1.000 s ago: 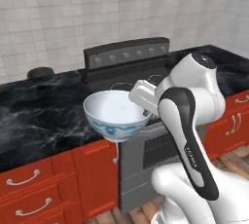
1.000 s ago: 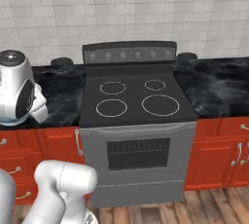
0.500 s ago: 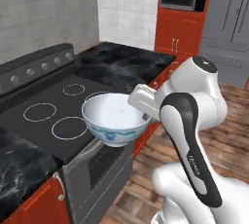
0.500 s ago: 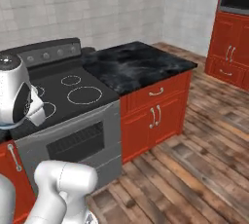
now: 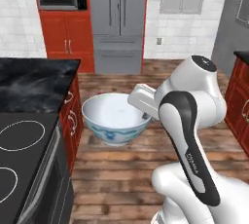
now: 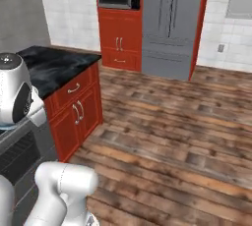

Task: Pick the cup and bowl from the counter and place them on the counter next to the sink.

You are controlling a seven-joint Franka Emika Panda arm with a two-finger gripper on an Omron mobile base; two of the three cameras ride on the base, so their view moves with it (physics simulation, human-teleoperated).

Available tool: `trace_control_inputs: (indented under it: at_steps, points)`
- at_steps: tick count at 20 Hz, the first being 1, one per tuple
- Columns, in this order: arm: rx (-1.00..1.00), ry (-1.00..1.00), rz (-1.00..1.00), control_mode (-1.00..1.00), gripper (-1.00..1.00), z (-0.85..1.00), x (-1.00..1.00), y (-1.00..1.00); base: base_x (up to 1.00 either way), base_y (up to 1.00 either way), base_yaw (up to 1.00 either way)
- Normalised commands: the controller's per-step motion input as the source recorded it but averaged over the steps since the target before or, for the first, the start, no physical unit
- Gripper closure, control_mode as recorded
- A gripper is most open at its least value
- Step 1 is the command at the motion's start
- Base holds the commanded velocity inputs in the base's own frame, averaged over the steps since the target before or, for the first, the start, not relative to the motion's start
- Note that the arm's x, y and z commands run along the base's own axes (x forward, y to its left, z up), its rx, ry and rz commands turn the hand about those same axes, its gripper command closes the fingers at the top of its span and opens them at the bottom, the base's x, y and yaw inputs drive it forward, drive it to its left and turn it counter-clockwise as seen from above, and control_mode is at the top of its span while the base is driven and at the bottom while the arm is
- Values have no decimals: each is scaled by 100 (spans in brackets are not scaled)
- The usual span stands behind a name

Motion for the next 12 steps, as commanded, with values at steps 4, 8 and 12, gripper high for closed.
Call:
trace_control_inputs:
  at_steps: [4, 8, 12]
  points:
    - [0, 0, 0, 100, 100, 0, 0, 0, 0, -44, -79]
    - [0, 0, 0, 100, 100, 0, 0, 0, -1, -34, -80]
    - [0, 0, 0, 100, 100, 0, 0, 0, -10, -35, -78]
